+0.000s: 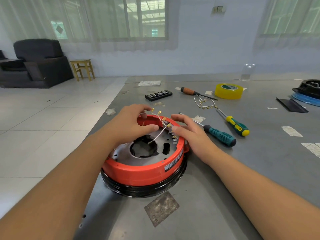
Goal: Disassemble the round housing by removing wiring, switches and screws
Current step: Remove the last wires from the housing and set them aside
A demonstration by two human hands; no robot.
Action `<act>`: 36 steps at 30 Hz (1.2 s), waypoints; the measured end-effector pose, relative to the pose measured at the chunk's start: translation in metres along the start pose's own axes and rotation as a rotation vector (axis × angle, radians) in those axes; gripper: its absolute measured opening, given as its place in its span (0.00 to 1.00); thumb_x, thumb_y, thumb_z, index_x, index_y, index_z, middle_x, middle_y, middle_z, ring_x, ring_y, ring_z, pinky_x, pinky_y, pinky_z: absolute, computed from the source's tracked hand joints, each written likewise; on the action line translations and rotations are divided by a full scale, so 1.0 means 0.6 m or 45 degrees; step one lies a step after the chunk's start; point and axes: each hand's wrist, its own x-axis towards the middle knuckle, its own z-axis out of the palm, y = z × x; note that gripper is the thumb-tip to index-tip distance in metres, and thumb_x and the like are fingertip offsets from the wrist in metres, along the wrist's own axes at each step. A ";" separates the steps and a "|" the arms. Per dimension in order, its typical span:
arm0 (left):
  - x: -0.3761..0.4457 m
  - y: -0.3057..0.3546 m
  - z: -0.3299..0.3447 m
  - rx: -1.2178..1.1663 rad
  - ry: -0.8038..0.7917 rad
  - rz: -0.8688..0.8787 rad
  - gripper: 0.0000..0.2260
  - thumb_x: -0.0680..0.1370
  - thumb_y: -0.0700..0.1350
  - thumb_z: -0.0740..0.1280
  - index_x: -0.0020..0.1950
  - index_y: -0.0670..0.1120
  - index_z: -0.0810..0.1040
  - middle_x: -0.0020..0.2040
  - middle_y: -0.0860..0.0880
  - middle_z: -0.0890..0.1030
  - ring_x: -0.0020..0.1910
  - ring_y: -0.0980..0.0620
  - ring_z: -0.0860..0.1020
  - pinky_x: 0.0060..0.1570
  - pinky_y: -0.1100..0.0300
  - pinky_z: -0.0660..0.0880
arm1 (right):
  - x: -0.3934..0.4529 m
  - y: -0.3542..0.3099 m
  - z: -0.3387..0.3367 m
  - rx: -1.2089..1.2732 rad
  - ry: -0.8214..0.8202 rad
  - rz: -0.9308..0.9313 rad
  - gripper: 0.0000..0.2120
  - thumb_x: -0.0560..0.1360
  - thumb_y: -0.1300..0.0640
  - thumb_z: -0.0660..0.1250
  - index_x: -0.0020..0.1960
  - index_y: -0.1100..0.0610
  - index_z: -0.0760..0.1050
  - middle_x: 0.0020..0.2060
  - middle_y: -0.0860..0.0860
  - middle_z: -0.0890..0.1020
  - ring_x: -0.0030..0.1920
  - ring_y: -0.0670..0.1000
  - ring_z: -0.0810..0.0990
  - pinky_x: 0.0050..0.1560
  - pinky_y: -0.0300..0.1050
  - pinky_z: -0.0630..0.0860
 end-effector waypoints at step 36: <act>-0.034 -0.067 -0.049 -0.465 0.216 -0.527 0.05 0.80 0.53 0.72 0.54 0.56 0.84 0.54 0.54 0.85 0.53 0.51 0.83 0.53 0.50 0.80 | 0.013 0.016 0.008 -0.015 0.201 -0.018 0.18 0.77 0.44 0.69 0.65 0.45 0.73 0.56 0.37 0.81 0.46 0.36 0.83 0.38 0.29 0.75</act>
